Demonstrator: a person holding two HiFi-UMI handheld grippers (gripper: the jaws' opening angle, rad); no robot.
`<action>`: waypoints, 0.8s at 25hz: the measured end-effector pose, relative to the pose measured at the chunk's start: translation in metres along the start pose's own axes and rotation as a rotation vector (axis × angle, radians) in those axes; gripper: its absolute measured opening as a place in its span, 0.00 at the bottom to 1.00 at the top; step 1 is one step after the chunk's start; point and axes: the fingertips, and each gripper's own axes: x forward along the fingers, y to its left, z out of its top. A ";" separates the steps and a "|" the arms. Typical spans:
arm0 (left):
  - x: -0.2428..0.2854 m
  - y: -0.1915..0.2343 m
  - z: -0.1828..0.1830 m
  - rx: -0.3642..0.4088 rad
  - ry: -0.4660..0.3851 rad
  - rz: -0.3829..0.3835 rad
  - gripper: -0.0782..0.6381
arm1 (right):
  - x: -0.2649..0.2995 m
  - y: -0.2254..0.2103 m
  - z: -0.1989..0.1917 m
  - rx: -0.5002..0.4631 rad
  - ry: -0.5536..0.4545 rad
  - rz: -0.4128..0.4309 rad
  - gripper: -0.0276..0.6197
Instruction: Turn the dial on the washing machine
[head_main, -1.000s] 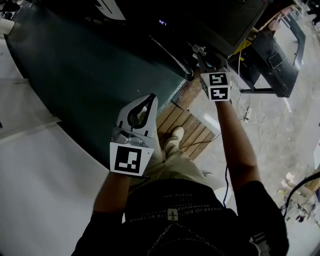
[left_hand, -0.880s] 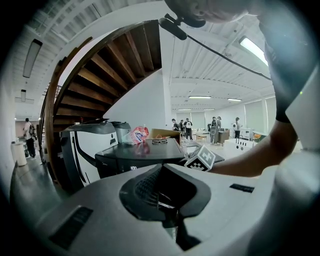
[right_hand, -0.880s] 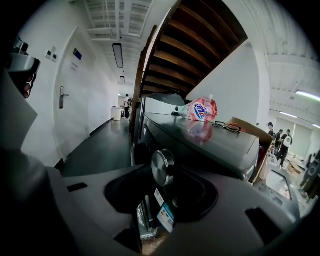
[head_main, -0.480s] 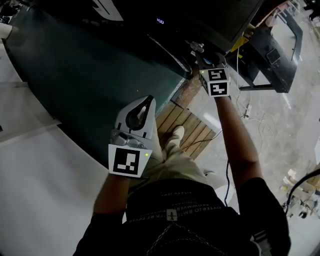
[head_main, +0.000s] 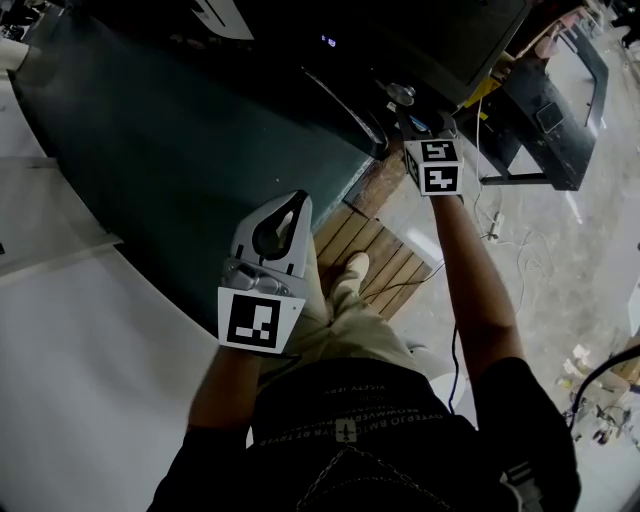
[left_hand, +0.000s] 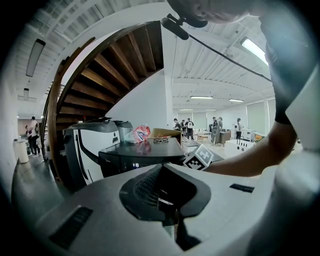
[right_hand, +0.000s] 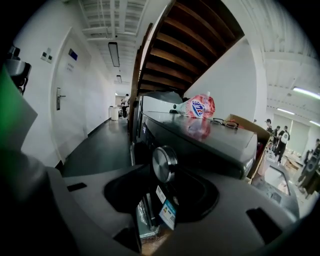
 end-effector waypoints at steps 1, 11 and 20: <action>0.000 -0.001 0.000 0.000 0.000 0.001 0.12 | -0.003 0.002 0.007 -0.022 -0.014 0.003 0.25; -0.004 -0.013 -0.005 0.049 0.006 -0.024 0.12 | 0.005 0.009 0.027 -0.137 -0.024 0.015 0.25; -0.015 -0.014 -0.007 0.024 0.006 -0.016 0.12 | 0.000 0.007 0.010 -0.094 0.023 -0.006 0.25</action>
